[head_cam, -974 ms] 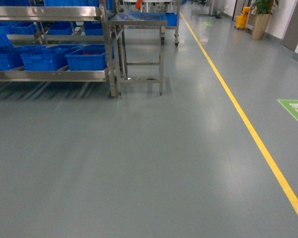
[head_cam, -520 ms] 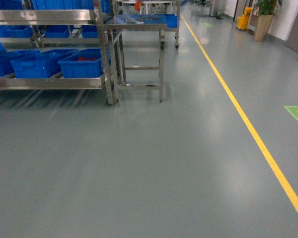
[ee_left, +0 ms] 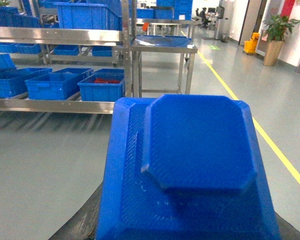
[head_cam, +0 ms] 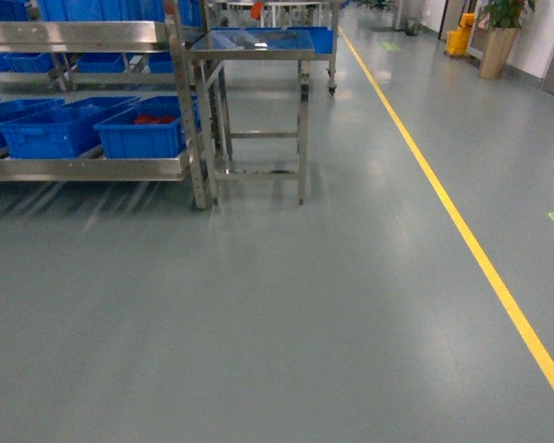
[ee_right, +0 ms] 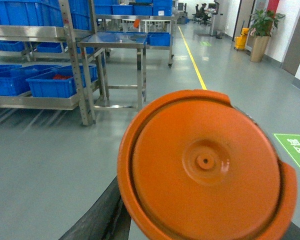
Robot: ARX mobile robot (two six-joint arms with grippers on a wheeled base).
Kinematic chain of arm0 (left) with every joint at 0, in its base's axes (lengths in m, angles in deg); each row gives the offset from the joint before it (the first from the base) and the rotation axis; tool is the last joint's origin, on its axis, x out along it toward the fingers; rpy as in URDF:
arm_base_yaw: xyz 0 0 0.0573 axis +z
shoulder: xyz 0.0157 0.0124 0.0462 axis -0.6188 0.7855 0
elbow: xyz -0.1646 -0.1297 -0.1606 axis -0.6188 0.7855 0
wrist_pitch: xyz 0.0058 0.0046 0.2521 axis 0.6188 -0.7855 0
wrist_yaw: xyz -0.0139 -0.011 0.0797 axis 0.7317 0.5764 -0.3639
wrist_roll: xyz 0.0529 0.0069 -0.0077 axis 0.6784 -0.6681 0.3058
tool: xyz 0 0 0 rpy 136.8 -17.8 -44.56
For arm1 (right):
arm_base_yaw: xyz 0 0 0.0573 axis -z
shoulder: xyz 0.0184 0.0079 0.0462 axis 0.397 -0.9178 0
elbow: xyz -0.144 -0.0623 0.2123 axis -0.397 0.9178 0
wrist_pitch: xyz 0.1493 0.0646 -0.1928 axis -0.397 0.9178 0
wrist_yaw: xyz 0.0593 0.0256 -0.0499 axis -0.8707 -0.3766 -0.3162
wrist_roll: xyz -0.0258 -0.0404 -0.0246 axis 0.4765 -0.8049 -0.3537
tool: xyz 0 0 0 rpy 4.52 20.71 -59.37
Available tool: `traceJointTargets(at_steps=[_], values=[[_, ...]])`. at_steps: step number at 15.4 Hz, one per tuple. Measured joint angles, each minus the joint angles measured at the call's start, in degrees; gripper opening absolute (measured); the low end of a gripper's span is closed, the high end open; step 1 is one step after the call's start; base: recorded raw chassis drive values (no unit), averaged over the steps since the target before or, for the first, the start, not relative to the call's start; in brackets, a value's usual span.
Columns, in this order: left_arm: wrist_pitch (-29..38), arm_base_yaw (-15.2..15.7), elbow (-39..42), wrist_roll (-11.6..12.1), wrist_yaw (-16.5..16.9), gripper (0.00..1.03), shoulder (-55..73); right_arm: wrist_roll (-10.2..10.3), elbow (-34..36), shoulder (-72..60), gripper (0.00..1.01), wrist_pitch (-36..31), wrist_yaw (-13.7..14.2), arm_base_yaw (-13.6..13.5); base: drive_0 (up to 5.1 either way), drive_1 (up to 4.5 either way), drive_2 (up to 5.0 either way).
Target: Sort blue parts and orange caps into right shelf containers
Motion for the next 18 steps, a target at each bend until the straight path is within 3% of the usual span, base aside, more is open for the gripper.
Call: traceJointTargets(at_steps=[18], values=[[-0.22, 0.0, 0.0, 0.0, -0.07, 0.43, 0.0, 0.0, 0.0, 0.0, 0.44, 0.0, 0.0, 0.0, -0.1, 4.26, -4.4]])
